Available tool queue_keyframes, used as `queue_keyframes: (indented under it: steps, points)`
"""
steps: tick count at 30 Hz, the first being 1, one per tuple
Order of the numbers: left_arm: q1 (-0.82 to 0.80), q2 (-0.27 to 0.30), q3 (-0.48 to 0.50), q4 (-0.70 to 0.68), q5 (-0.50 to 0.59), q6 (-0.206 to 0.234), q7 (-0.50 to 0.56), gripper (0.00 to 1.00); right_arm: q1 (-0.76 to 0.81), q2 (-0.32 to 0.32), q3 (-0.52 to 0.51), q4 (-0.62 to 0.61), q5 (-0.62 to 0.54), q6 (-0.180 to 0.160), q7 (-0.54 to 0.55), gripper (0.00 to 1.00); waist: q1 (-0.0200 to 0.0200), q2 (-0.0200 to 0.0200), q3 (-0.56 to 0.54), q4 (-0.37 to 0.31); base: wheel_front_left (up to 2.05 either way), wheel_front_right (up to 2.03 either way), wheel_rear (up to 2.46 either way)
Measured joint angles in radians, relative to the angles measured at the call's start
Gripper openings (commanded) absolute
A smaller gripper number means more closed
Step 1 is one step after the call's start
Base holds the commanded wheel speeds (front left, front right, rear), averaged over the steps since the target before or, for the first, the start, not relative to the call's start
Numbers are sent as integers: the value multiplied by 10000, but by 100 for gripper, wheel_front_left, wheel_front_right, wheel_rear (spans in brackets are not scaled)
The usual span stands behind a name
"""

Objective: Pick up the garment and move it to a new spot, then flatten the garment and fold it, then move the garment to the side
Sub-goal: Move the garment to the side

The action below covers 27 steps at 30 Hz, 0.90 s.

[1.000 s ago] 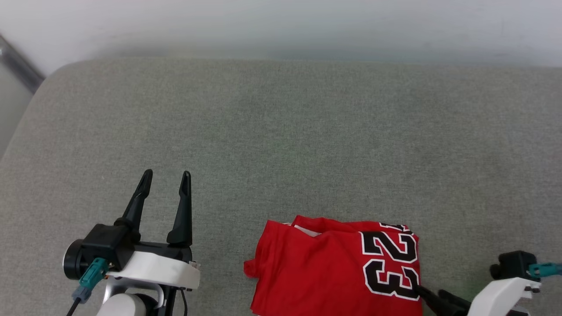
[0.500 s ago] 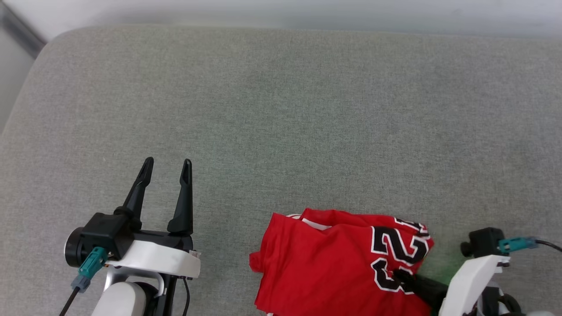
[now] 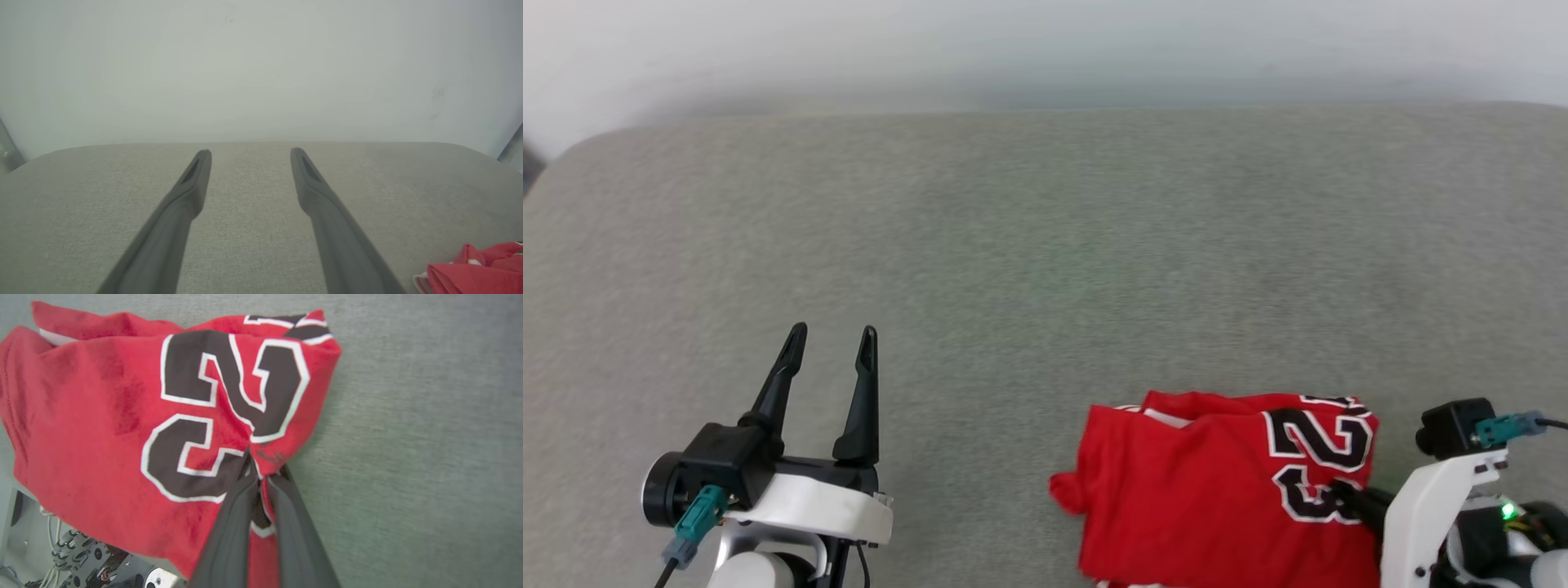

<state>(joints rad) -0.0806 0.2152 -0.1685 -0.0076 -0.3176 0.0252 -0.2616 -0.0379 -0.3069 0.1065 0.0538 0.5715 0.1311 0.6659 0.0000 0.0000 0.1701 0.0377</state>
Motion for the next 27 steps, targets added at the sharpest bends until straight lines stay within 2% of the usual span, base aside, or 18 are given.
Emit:
queue_keyframes:
  steps: [6, 15, 21, 27]
  points:
    - [105, 59, 46, -249, 128, -81, -13, 100, -512, -351, -537, 259, -1248, 0, 140, 0, 0, 0, -93, -1130, 0, 0, 0]
    - [-661, 372, -314, -993, 430, -385, 188, 100, -2252, -311, -1137, 1210, -1937, 0, -612, 0, 0, 0, 621, -2902, 0, 0, 0]
    - [-1656, 656, -587, -1547, 685, -717, 456, 100, -3658, -257, -1891, 1941, -2451, 2, -1406, 0, 0, 0, 1876, -3463, 0, 0, 0]
    - [-2504, 945, -932, -1929, 961, -968, 708, 100, -4732, -410, -3150, 2454, -3231, 2, -1860, 0, 1, 0, 3171, -3668, 0, 0, 0]
